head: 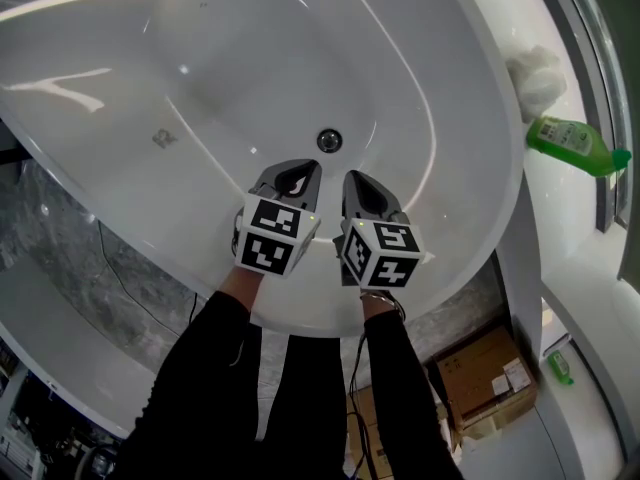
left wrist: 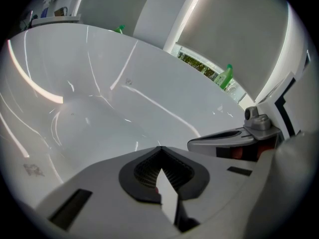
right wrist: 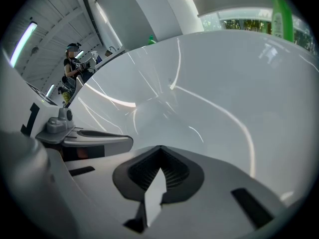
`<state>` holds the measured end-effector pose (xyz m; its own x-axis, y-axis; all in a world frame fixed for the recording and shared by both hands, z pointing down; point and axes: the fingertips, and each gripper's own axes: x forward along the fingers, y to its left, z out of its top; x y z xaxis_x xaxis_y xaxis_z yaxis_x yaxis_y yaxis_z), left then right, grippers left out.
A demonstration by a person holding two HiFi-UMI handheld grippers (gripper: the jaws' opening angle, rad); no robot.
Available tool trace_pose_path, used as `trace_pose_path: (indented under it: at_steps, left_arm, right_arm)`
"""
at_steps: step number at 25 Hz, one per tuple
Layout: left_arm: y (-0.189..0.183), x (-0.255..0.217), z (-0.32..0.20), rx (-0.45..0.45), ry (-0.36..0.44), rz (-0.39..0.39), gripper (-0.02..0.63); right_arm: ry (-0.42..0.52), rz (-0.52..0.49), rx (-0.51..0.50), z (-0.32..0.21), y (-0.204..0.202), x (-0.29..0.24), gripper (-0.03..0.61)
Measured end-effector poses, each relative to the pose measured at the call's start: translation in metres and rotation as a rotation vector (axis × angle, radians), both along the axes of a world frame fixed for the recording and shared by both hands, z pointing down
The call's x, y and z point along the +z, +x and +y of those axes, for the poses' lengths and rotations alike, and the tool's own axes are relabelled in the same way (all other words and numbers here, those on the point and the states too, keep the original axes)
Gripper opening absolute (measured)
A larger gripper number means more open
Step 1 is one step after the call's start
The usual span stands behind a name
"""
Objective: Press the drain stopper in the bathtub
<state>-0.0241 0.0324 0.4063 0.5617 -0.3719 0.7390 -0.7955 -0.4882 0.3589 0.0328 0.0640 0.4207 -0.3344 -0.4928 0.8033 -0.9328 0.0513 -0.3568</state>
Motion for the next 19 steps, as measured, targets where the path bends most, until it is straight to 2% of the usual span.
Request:
trace_pose_path:
  at_steps: [19]
  left_arm:
    - [-0.013,-0.038,0.001,-0.002,0.049,0.041,0.008]
  right_arm:
    - [0.041,-0.014,0.002,0.014,0.003,-0.027,0.002]
